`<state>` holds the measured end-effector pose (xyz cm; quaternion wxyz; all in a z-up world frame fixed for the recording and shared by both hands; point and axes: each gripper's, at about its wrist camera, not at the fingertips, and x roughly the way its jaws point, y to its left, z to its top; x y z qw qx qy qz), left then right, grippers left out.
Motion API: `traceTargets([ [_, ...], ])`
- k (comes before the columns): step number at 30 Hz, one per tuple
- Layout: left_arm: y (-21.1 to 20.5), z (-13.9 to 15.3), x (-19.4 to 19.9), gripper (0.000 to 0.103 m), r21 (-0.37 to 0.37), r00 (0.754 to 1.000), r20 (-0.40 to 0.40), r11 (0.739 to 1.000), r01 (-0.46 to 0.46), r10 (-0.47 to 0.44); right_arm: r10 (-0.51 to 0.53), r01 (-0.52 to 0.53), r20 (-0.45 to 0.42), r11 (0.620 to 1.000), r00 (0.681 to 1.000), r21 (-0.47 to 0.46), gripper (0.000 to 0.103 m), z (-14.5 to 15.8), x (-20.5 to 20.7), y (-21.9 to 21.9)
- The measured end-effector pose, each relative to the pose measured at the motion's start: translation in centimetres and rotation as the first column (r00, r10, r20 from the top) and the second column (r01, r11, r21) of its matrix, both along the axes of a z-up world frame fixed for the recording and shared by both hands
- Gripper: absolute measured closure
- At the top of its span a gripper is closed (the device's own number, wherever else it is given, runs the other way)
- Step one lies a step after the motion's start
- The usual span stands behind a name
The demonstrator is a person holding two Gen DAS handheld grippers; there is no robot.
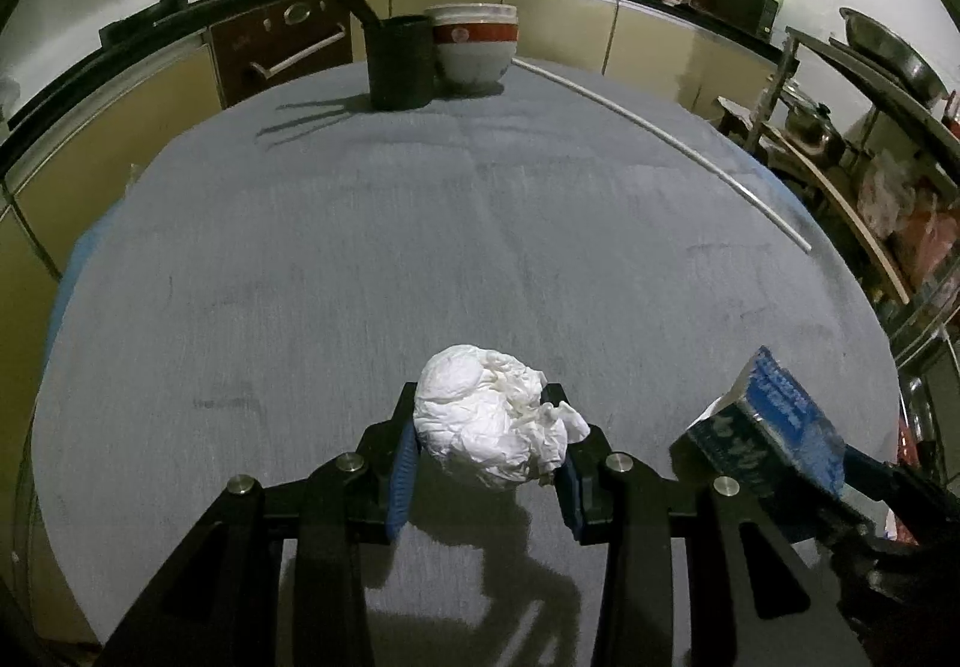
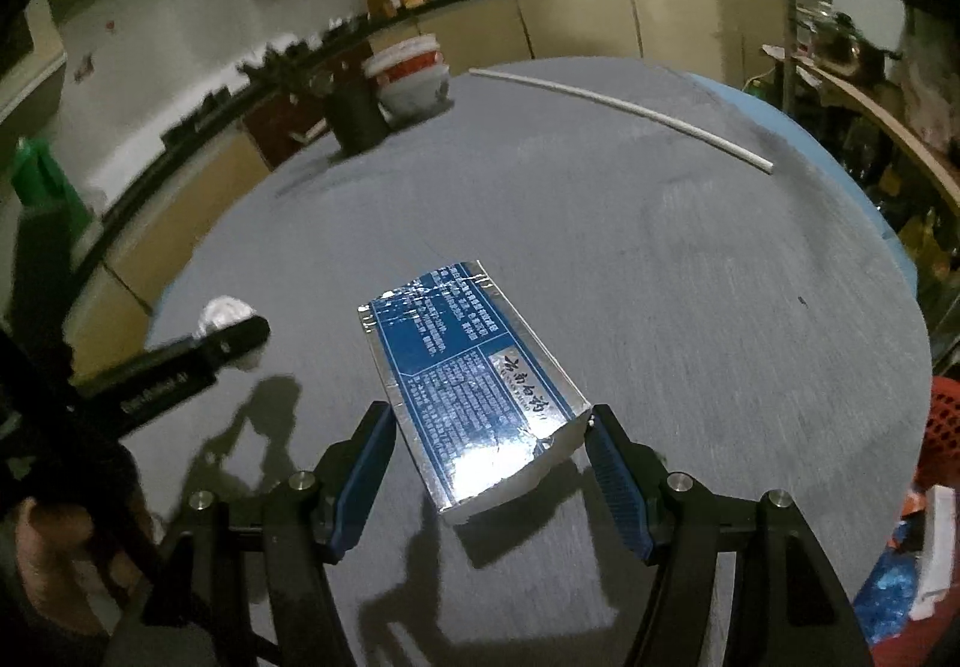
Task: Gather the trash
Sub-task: 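Carry the white tissue and blue box toward the red basket with both tools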
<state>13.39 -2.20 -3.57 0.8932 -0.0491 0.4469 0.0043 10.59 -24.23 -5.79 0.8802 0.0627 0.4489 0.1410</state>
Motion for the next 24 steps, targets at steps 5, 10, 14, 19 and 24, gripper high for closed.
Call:
traceTargets([
  [5,0.3,-1.2,0.1,0.062,0.002,1.0,-0.026,1.0,0.0,0.0,0.048,-0.049,-0.017,0.995,0.999,-0.089,0.032,-0.7,0.1,1.4],
  [10,0.5,-1.9,0.4,0.062,0.005,0.999,-0.042,1.0,-0.003,0.003,0.081,-0.084,-0.034,0.989,0.996,-0.12,0.031,-1.0,0.8,2.1],
  [14,0.4,-2.0,0.3,0.062,0.01,0.999,-0.048,1.0,0.0,0.0,0.075,-0.078,-0.025,0.991,0.997,-0.113,0.036,-0.9,0.3,1.6],
  [19,-0.1,-1.7,-0.2,0.062,0.021,0.999,-0.04,1.0,0.012,-0.011,0.033,-0.033,-0.02,0.999,0.999,-0.03,0.036,-0.5,-0.5,0.2],
  [24,-1.3,-0.8,-1.1,0.062,0.031,0.999,-0.023,0.999,0.031,-0.03,-0.023,0.023,0.007,0.999,1.0,0.04,0.037,0.6,-2.7,-2.0],
])
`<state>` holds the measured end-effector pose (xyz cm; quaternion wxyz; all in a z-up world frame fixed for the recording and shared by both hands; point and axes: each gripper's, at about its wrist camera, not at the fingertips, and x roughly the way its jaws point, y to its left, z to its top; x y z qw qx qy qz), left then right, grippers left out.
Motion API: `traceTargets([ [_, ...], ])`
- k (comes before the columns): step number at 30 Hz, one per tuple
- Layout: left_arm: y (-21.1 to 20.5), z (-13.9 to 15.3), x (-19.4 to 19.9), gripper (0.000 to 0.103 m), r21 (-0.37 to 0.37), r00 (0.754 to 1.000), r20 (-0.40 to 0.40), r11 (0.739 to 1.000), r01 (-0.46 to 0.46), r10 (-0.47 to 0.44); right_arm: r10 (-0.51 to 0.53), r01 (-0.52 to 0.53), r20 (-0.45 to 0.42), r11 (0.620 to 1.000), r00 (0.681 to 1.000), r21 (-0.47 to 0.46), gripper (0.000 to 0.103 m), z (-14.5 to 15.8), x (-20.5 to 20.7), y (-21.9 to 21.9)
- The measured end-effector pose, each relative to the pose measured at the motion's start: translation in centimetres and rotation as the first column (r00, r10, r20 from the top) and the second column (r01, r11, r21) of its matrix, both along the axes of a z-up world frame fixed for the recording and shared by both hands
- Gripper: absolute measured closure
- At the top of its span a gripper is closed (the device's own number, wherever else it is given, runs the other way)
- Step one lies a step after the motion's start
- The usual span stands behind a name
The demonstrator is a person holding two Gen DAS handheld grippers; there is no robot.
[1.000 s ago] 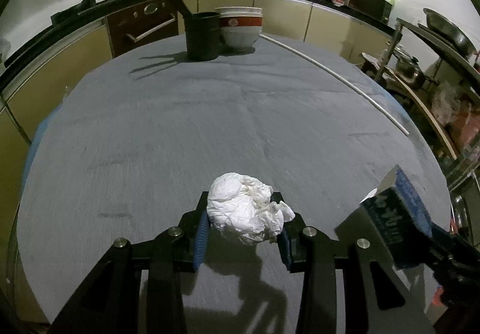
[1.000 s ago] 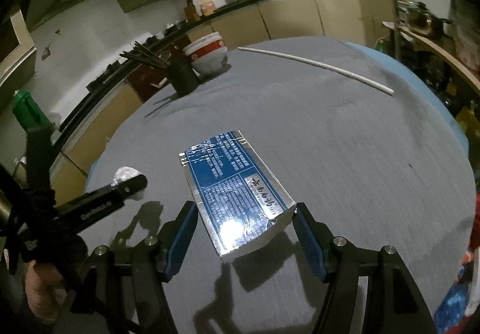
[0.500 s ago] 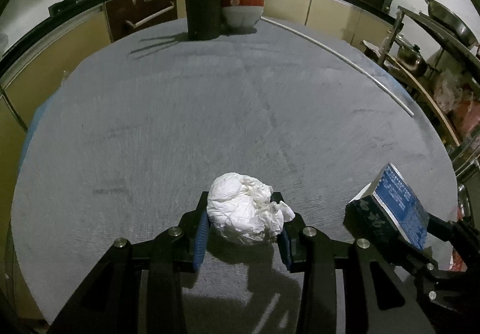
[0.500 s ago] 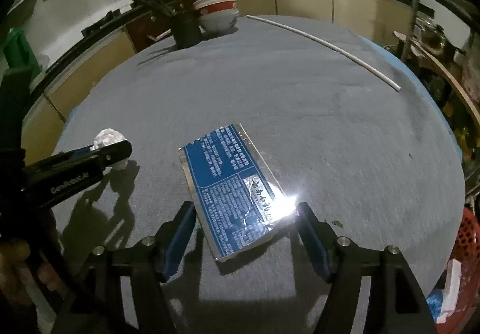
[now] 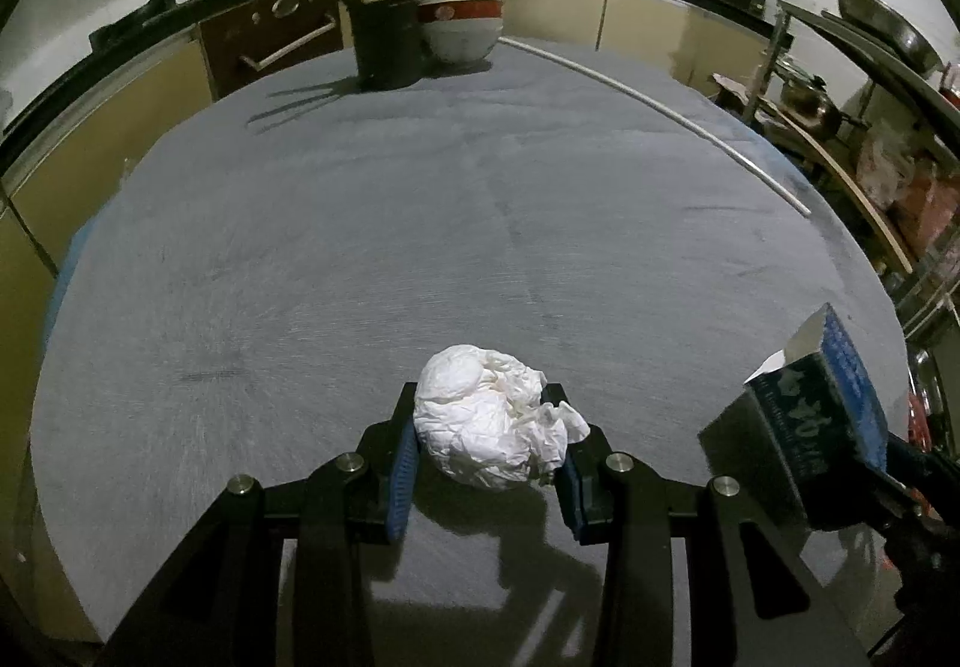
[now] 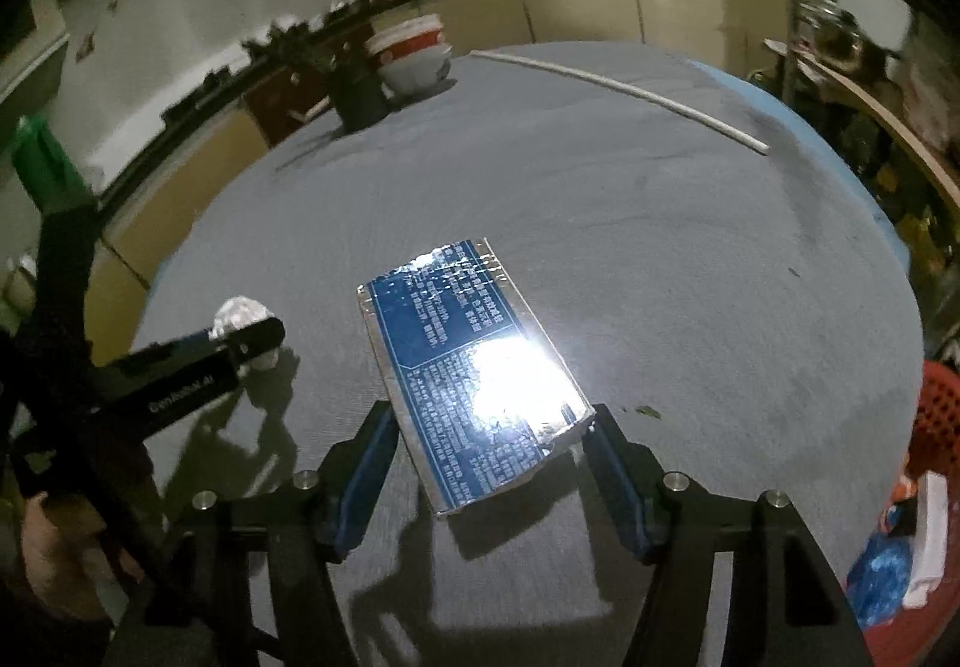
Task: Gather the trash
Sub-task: 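Carry the white tissue and blue box toward the red basket with both tools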
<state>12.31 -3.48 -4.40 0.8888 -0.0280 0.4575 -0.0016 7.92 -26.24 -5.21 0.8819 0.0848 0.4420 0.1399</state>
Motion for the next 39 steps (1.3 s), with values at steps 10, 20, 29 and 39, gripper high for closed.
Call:
traceTargets([
  [10,-4.6,1.9,-2.2,0.062,0.021,0.996,0.036,0.996,0.082,-0.083,-0.102,0.097,0.06,0.992,0.993,0.082,0.037,1.9,-3.7,-4.1],
  [20,-11.3,3.3,-4.4,0.062,0.031,0.976,0.056,0.977,0.211,-0.212,-0.23,0.217,0.101,0.968,0.968,0.123,0.037,3.2,-8.1,-9.5],
  [29,-18.2,3.6,-6.0,0.062,0.039,0.939,0.052,0.94,0.338,-0.339,-0.369,0.353,0.105,0.925,0.924,0.144,0.037,3.2,-12.1,-15.7],
  [39,-24.4,4.0,-7.1,0.062,0.035,0.9,0.047,0.901,0.433,-0.434,-0.488,0.471,0.097,0.868,0.867,0.159,0.037,2.6,-15.5,-21.2],
])
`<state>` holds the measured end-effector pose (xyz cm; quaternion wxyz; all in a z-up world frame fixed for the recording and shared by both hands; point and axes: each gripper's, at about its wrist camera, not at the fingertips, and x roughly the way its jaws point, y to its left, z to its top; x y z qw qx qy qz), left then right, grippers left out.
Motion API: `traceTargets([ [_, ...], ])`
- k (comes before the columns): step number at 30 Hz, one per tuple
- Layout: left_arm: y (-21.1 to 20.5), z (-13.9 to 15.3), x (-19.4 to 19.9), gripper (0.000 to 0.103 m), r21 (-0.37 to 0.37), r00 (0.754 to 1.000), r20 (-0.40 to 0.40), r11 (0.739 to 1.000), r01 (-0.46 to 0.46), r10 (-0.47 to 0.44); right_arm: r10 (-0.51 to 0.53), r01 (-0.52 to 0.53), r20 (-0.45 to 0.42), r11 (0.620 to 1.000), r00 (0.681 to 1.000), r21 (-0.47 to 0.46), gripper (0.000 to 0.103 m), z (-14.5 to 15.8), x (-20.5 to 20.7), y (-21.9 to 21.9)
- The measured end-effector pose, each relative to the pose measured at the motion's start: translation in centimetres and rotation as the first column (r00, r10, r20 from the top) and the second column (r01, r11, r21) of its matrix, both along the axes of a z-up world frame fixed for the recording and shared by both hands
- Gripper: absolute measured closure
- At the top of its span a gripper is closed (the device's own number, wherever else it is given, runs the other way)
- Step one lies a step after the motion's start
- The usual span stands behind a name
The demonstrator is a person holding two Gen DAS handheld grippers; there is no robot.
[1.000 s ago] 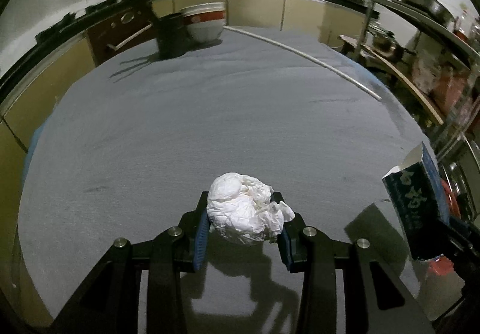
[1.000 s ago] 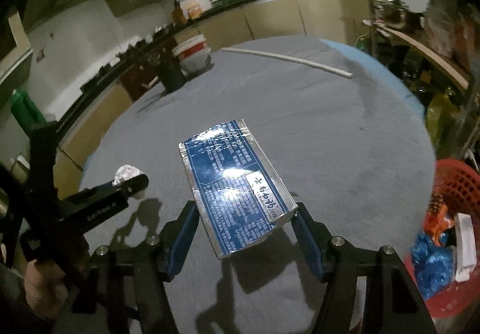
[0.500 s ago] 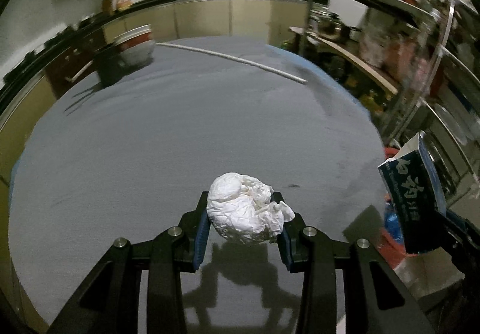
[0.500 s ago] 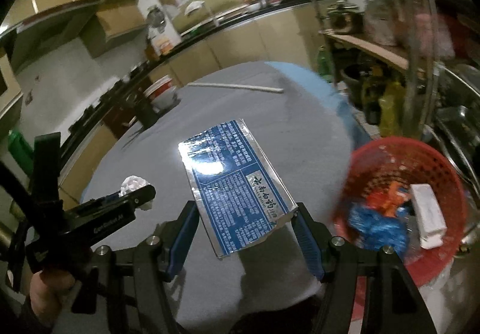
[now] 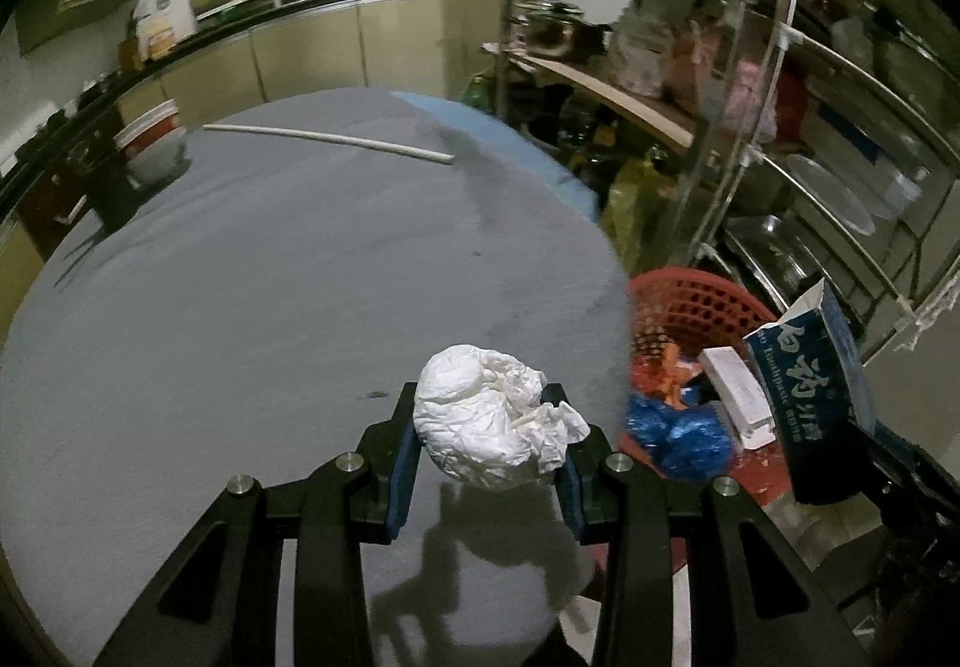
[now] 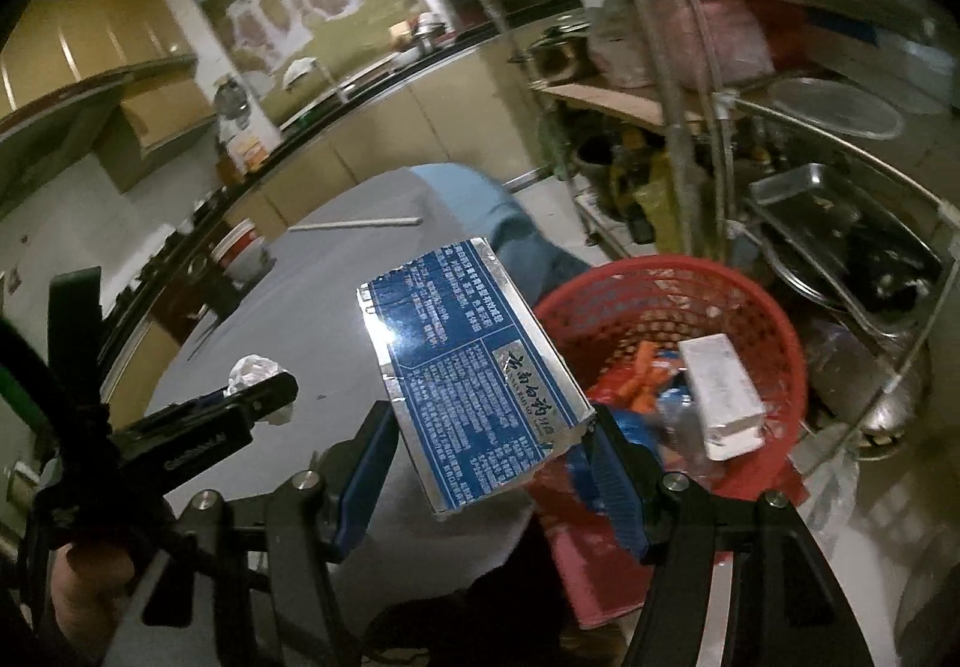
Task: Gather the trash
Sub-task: 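Carry the white tissue and blue box toward the red basket with both tools, then lower both tools over the basket and open them to drop tissue and box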
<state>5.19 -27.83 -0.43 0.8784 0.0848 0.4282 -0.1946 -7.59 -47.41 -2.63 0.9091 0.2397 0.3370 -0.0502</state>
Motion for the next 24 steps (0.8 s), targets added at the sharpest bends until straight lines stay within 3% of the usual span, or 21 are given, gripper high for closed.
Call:
traceTargets([
  [13,-6.5,-0.7,-0.3,0.062,-0.026,0.994,-0.04,0.995,0.101,-0.102,-0.144,0.144,-0.011,0.989,0.989,-0.019,0.037,-0.2,-2.6,-5.9],
  [24,-10.4,-1.4,0.0,0.062,-0.035,0.983,-0.068,0.985,0.168,-0.17,-0.189,0.187,-0.045,0.982,0.981,-0.027,0.037,-1.2,-2.3,-8.6],
])
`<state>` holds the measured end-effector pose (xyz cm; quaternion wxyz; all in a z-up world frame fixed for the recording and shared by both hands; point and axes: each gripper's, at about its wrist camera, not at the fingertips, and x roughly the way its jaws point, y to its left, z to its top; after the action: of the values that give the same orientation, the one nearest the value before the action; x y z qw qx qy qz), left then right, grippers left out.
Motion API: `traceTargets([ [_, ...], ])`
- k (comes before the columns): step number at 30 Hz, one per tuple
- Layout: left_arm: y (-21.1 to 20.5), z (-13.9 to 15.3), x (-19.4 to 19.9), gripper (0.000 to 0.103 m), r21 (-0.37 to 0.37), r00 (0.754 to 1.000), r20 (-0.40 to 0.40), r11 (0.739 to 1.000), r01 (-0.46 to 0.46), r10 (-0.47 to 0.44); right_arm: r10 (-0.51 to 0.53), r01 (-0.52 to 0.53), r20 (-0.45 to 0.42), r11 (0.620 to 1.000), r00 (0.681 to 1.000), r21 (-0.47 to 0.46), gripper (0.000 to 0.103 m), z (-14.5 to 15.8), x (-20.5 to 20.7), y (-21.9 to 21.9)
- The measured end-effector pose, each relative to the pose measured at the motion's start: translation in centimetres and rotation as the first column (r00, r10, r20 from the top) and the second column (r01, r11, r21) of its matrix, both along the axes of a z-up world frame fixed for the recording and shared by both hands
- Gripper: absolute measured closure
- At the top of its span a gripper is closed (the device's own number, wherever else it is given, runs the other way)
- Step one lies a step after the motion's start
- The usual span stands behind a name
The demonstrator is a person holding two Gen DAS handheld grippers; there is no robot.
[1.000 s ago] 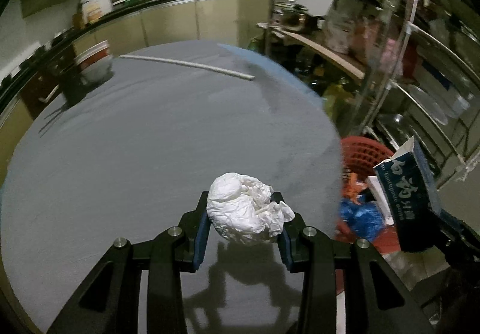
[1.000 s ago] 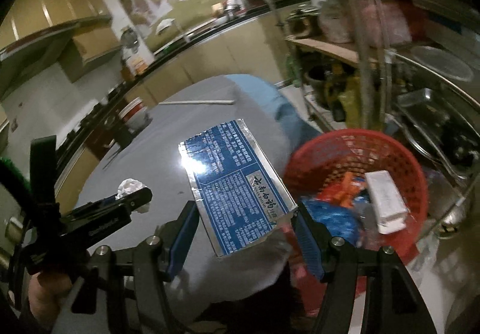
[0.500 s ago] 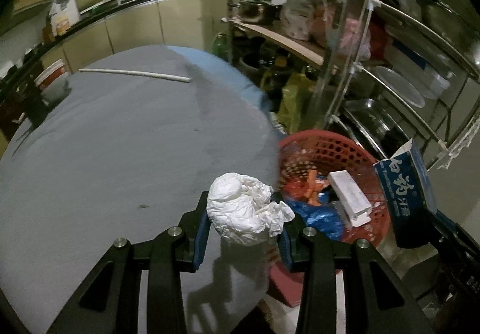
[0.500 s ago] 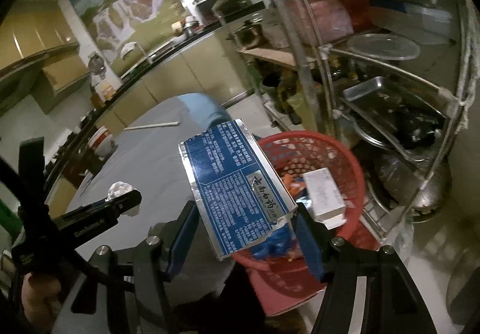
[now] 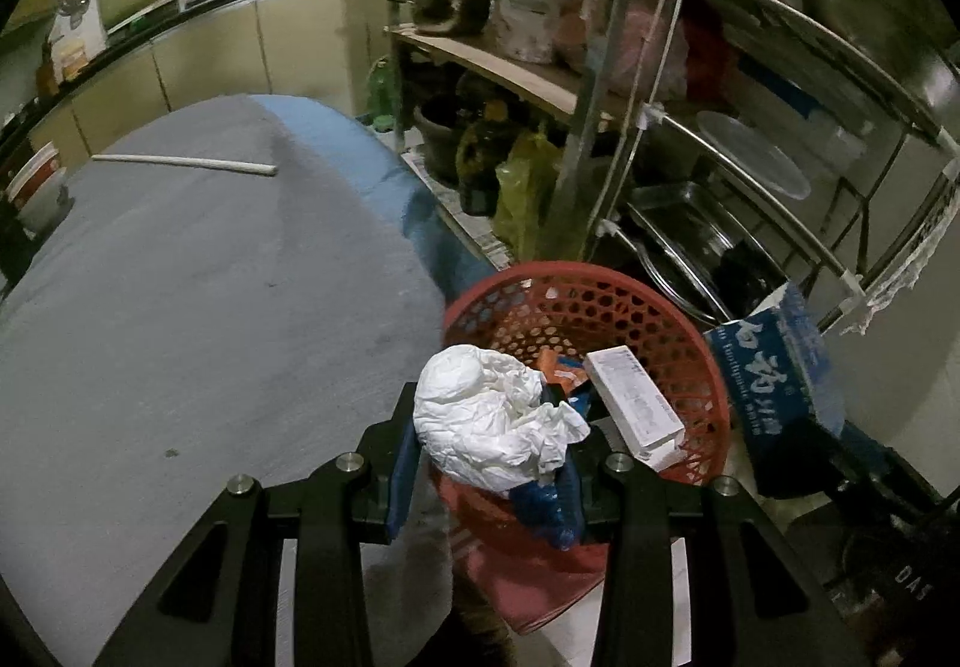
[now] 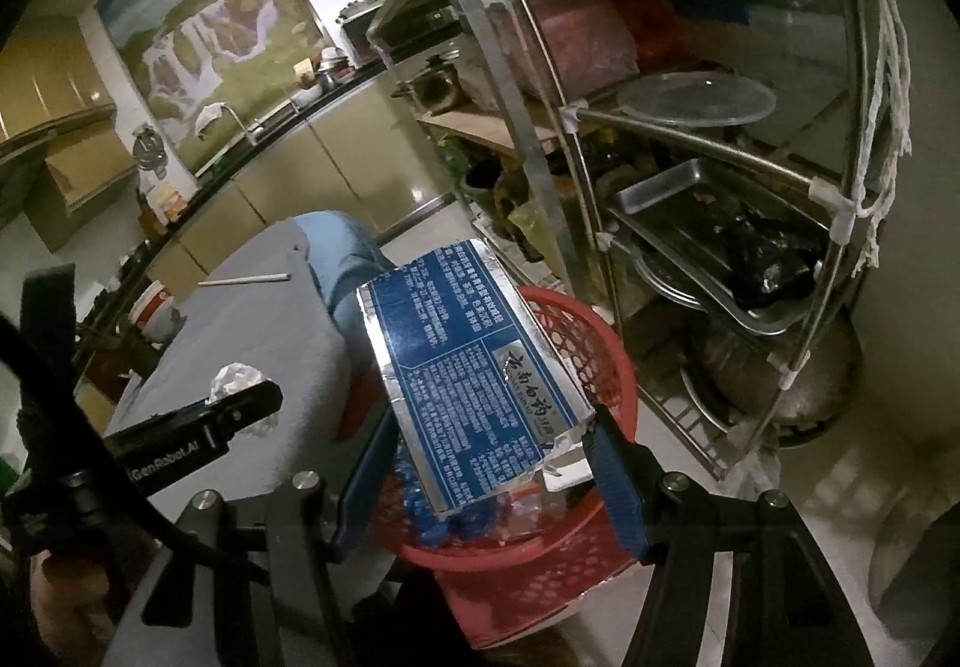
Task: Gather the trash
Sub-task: 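Lower both tools over the basket and open them to drop tissue and box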
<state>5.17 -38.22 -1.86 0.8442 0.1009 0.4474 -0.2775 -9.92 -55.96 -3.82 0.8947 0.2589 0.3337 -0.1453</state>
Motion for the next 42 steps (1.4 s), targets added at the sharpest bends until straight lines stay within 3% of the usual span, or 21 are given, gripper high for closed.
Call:
traceTargets([
  [18,-3.1,-1.3,1.0,0.062,0.019,0.999,-0.025,0.999,0.03,-0.03,-0.008,0.007,-0.051,1.0,0.999,-0.015,0.037,-1.3,1.5,-0.9],
  [35,-4.7,-2.3,2.4,0.06,-0.045,0.993,-0.084,0.996,0.083,-0.086,-0.012,0.008,-0.102,0.999,0.995,-0.04,0.037,-2.6,3.8,-2.0],
  [37,-4.5,-2.2,2.8,0.057,-0.06,0.994,-0.084,0.996,0.07,-0.075,-0.006,0.002,-0.114,0.999,0.993,-0.035,0.036,-3.0,4.3,-2.1],
  [39,-4.3,-2.2,3.2,0.042,-0.065,0.994,-0.088,0.996,0.055,-0.061,0.004,-0.009,-0.14,0.999,0.99,-0.036,0.035,-3.5,5.0,-2.1],
  [42,-3.9,-1.9,3.6,0.035,-0.066,0.996,-0.078,0.997,0.037,-0.043,0.014,-0.02,-0.163,0.999,0.987,-0.034,0.031,-4.2,5.6,-2.1],
])
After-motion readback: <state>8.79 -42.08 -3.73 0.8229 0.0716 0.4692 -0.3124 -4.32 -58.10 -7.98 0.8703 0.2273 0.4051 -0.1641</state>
